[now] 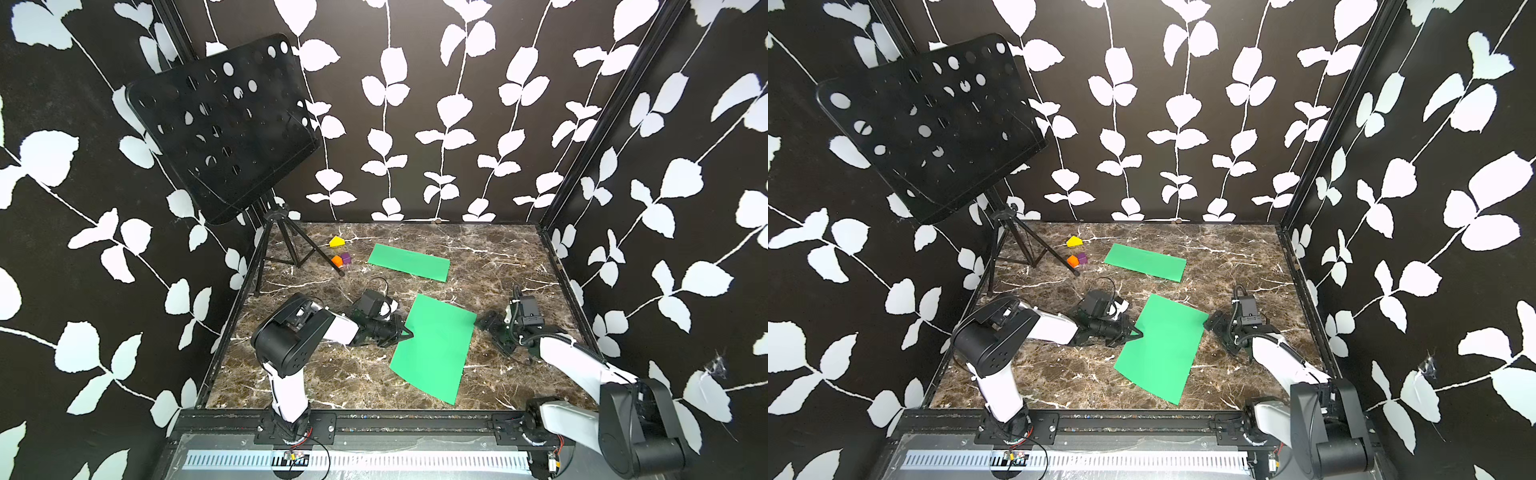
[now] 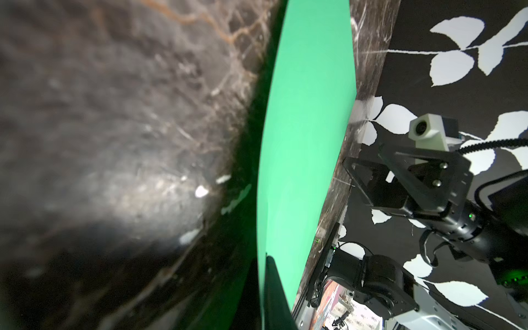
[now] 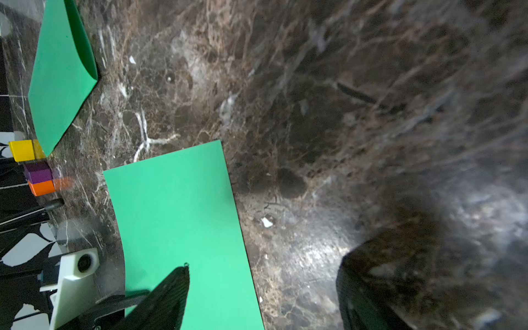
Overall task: Fold the rectangular paper in half along the long edge
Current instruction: Place the paper at the center of the board.
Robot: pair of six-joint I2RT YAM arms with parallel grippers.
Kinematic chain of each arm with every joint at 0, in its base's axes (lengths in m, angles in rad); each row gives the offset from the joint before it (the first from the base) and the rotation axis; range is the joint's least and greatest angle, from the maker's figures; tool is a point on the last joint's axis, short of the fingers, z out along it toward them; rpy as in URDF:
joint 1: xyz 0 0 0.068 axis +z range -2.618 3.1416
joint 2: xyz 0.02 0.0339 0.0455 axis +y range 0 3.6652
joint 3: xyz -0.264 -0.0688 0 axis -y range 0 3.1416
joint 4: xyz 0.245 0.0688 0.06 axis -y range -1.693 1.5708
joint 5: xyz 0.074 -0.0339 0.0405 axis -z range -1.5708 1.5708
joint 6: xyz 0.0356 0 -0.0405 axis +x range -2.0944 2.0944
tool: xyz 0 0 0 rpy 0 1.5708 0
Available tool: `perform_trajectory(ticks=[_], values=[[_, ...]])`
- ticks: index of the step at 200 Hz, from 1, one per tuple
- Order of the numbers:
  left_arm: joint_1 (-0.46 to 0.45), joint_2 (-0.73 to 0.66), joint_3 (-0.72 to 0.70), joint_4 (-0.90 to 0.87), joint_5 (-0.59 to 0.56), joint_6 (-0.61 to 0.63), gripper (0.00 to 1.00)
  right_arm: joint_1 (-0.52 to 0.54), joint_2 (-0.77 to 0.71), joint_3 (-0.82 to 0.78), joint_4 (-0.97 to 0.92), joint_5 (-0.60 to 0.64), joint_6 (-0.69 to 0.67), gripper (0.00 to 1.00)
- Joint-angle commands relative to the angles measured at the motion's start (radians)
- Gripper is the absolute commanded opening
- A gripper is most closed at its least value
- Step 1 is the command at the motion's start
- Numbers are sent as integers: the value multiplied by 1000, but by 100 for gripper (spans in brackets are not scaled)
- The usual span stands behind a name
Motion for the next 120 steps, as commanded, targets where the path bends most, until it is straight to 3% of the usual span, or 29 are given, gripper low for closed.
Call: perform_trajectory(ticks=[1, 38, 58, 74, 120], values=[[10, -26, -39, 120, -9, -105, 0, 0, -55, -33, -68, 37, -14, 79], [29, 122, -143, 696, -42, -548, 0, 0, -47, -10, -119, -20, -46, 68], [27, 206, -149, 879, -86, -701, 0, 0, -51, -14, -139, -10, -62, 62], [27, 238, -160, 947, -151, -764, 0, 1, -58, -23, -136, -21, -69, 58], [27, 213, -176, 908, -214, -806, 0, 8, -5, -18, -129, -126, -108, 55]])
